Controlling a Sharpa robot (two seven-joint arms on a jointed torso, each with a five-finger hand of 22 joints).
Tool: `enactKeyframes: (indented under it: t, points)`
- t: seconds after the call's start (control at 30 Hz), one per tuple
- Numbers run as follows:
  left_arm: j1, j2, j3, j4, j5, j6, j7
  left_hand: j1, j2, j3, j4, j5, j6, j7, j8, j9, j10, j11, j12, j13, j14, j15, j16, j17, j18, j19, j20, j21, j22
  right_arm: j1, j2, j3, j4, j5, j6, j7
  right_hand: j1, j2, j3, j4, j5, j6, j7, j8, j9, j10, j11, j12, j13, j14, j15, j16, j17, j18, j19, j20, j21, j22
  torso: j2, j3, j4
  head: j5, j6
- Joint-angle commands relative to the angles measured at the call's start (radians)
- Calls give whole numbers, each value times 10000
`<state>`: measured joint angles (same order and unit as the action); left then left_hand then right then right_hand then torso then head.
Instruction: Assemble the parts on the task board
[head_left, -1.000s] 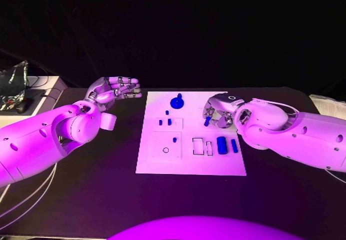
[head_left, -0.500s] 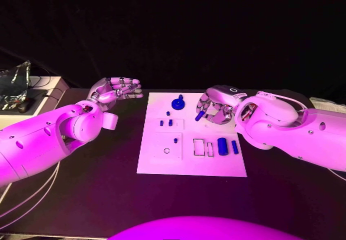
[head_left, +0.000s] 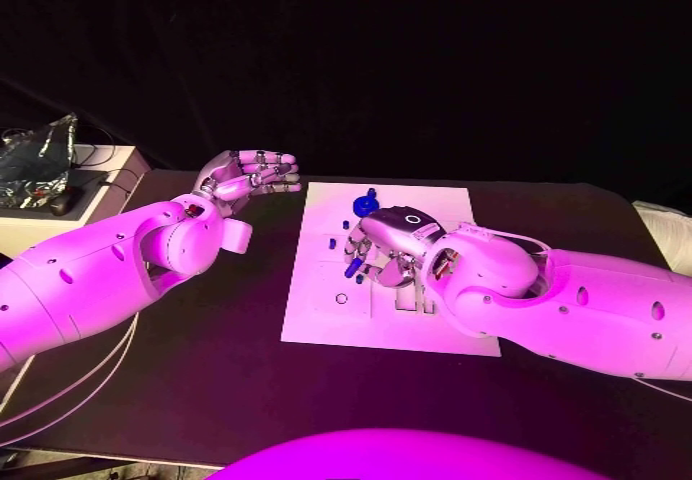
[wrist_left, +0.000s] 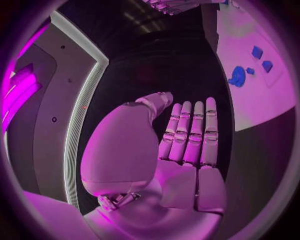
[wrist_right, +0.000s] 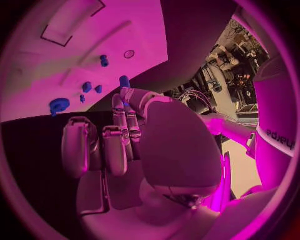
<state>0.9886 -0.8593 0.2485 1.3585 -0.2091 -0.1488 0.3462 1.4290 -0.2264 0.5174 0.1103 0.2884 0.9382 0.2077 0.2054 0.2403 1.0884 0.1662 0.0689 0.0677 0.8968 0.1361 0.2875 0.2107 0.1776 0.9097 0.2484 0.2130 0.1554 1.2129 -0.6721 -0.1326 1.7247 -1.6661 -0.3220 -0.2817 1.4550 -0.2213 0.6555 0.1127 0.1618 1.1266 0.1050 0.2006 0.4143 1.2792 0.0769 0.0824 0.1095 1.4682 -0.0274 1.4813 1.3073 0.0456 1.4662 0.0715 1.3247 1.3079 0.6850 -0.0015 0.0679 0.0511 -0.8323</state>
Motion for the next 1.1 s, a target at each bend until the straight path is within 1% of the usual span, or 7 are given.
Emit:
enactKeyframes:
  t: [0.03,0.23,0.3,0.4,0.63,0.93,1.1]
  points:
    - [0,51,1,-6,71,180,33,88,44,5,-61,27,38,15,40,-14,-13,-3,-5,5,6,53,-58,16,46,79,-14,-59,-17,-122,200,-49,-60,-930,-66,117,-157,108,42,-39,-34,11,45,40,181,360,-336,-10,-15,589,-63,17,464,-4,551,-78,-8,1774,-8,-24,18,53,-41]
    - [0,67,-4,-4,71,177,25,88,44,5,-61,27,38,15,40,-14,-13,-3,-5,5,6,53,-58,16,46,79,-14,-59,-17,-347,515,-154,-288,-1296,46,117,-161,110,49,-50,-35,6,46,41,185,359,-335,-15,-13,588,-63,15,460,-5,552,-77,-4,1775,8,-13,-2,118,-105]
    - [1,61,-5,5,71,173,24,87,42,5,-63,25,40,15,41,-16,-9,-3,-4,5,11,54,-65,19,45,81,-13,-69,-24,-408,582,-174,-350,-1365,79,116,-161,110,49,-50,-35,6,46,41,185,359,-335,-15,-13,588,-63,15,460,-5,552,-77,-4,1775,18,4,-1,136,-140]
    - [1,51,-6,16,71,168,23,87,42,5,-63,25,40,15,41,-16,-9,-3,-4,5,11,54,-65,19,45,81,-13,-69,-24,-470,655,-194,-402,-1443,136,111,-171,115,70,-81,-33,-7,49,44,197,355,-332,-27,-9,588,-61,15,458,-4,550,-77,-9,1775,22,16,4,162,-178]
    - [1,23,-8,37,71,165,21,87,42,5,-63,25,40,15,41,-16,-9,-3,-4,5,11,54,-65,19,45,81,-13,-69,-24,-530,747,-224,-488,-1682,268,91,-181,116,82,-102,-31,-15,53,46,206,353,-330,-35,-6,584,-60,7,439,-2,548,-76,-21,1772,12,13,2,181,-240]
    - [2,-1,-8,50,71,161,16,87,42,5,-63,25,40,15,41,-16,-9,-3,-4,5,11,54,-65,19,45,81,-13,-69,-24,-556,805,-268,-571,-1825,496,77,-189,117,89,-115,-28,-18,54,49,211,354,-329,-38,-4,585,-58,11,448,-4,550,-76,-7,1778,10,25,-3,213,-318]
    - [2,-11,-8,52,71,160,9,77,39,1,-61,24,43,15,44,-19,-3,-3,-3,5,17,55,-82,25,43,87,-12,-87,-38,-564,793,-287,-630,-1846,641,48,-191,117,90,-118,-27,-19,54,50,213,354,-329,-39,-3,586,-58,12,450,-5,551,-76,-3,1780,-1,17,-12,219,-359]
